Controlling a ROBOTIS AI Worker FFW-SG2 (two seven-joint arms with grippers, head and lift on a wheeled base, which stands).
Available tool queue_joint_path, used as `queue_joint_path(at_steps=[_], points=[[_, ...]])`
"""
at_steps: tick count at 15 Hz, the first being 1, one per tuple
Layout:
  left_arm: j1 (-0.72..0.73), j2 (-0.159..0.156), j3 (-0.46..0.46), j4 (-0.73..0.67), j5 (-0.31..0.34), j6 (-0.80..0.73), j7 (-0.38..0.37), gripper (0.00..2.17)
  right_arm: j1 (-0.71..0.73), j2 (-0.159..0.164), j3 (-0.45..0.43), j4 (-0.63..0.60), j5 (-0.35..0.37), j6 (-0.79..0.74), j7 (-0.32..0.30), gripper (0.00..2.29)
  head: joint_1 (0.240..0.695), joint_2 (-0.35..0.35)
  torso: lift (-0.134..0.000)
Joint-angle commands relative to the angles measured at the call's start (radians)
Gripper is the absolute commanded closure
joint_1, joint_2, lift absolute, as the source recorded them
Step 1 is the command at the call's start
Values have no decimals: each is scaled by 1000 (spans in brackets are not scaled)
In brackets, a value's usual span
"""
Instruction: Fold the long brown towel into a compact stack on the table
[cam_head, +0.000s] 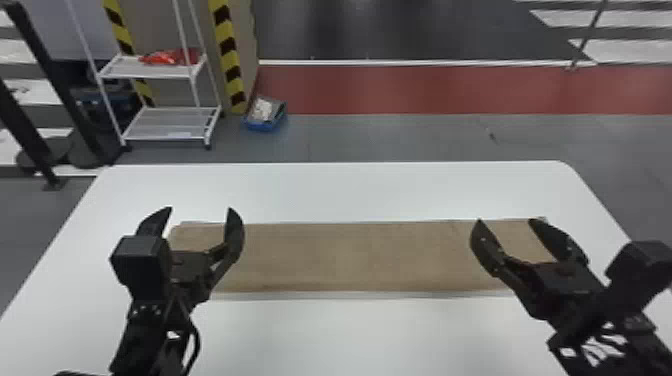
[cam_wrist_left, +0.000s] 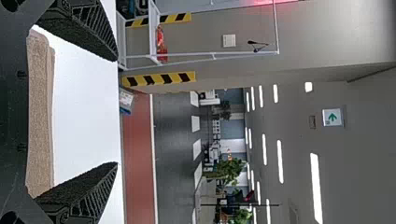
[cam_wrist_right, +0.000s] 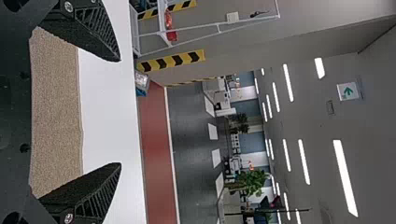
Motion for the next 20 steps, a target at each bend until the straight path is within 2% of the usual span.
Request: queue_joint_path(at_steps=[1,10,11,15,17,20], points=[[-1,0,0,0,0,-3,0,83,0,-3,0,0,3,2,0,83,695,8,-112],[-7,2,5,3,-3,0,-14,83,-3,-5,0,0,14,5,0,87,695,4,-112],[-16,2,16,17,0,3,-32,83,-3,-5,0,0,14,5,0,87,695,4,-112],[-156,5,57,201,14,58,-71,80,-2,-9,2,2,19,18,6,87,695,16,-112],[-196,8,99,239,15,178,-106,80,-2,-15,6,13,19,14,17,87,695,33,-112],[-203,12,165,282,17,215,-141,83,-12,-26,32,33,22,8,22,87,695,74,-112]])
